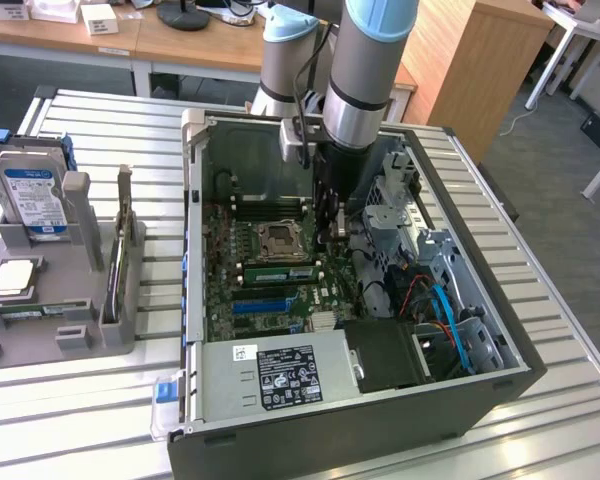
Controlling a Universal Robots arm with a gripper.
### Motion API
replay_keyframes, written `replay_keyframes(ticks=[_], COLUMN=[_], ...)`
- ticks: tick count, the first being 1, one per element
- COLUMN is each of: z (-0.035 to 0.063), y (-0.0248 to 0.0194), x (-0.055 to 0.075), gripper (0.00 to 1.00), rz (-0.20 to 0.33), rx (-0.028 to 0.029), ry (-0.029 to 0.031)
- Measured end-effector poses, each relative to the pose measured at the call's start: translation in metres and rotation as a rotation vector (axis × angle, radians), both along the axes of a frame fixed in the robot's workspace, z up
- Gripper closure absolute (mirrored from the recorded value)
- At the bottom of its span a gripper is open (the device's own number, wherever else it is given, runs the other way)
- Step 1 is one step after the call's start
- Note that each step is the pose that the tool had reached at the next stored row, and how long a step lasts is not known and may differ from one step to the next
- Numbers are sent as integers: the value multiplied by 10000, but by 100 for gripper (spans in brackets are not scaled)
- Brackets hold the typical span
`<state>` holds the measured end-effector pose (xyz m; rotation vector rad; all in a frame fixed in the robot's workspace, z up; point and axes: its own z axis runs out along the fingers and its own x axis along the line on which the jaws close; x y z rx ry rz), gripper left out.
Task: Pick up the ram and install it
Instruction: 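Press down the ram until it locks into place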
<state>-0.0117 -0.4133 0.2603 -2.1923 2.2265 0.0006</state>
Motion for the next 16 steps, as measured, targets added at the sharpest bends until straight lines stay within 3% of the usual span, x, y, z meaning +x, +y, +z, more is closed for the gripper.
replay_keyframes(ticks=[4,16], z=[-46,-55], y=[0,0], x=[0,41], gripper=[89,89], rz=[0,-49], rx=[1,2], ry=[0,5])
